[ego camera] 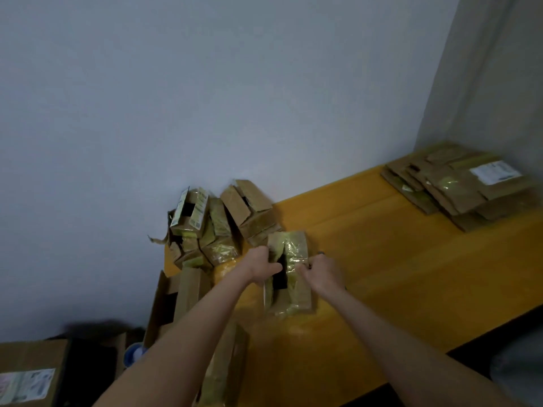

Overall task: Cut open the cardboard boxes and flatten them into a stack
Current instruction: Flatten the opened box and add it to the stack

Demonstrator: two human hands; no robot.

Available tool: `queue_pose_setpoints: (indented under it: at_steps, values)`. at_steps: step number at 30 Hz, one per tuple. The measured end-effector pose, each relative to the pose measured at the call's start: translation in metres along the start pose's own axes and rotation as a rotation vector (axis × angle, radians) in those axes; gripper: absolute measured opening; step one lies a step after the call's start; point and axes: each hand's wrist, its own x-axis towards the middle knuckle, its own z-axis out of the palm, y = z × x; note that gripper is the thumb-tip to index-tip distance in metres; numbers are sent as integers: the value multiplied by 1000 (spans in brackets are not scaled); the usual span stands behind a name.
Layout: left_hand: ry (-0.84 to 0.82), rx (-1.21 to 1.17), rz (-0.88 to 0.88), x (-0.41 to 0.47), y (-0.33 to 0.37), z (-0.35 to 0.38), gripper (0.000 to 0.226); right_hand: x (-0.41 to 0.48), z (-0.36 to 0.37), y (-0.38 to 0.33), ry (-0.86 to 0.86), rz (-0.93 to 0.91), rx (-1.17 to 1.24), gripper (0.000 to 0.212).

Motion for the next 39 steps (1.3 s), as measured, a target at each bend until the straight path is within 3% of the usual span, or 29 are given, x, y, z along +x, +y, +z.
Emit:
queue_pose_setpoints:
  at_steps: [4, 7, 11, 17, 24, 30, 33, 37, 39]
  values:
    - [-2, -48, 39, -10, 3, -15, 29, -1, -5, -4, -5, -20, 115, 36]
    - [132, 54, 98, -16, 12, -18, 33, -1, -9, -11, 23, -21, 191, 37]
    - [301, 266, 162, -21, 32, -13, 43, -5, -20, -27, -24, 63, 180, 80]
    - [395, 336, 164, -27, 56, -6, 38, -6, -27, -33, 108, 63, 280, 116]
    - [456, 450, 114, -25, 65, -8, 19, -8, -38, -35, 23, -93, 266, 90]
    - [401, 470, 216, -22, 57, -14, 22, -13, -52, -32, -83, -158, 260, 71]
    - [314, 404, 224, -21, 49, -24, 26, -12, -56, -24, -152, -187, 222, 61]
    - [307, 204, 252, -14, 42, -39, 32, -13, -58, -6, -197, -168, 402, 19]
    - [326, 153, 254, -12, 41, -42, 34, -14, -57, -6, -164, -146, 466, 19]
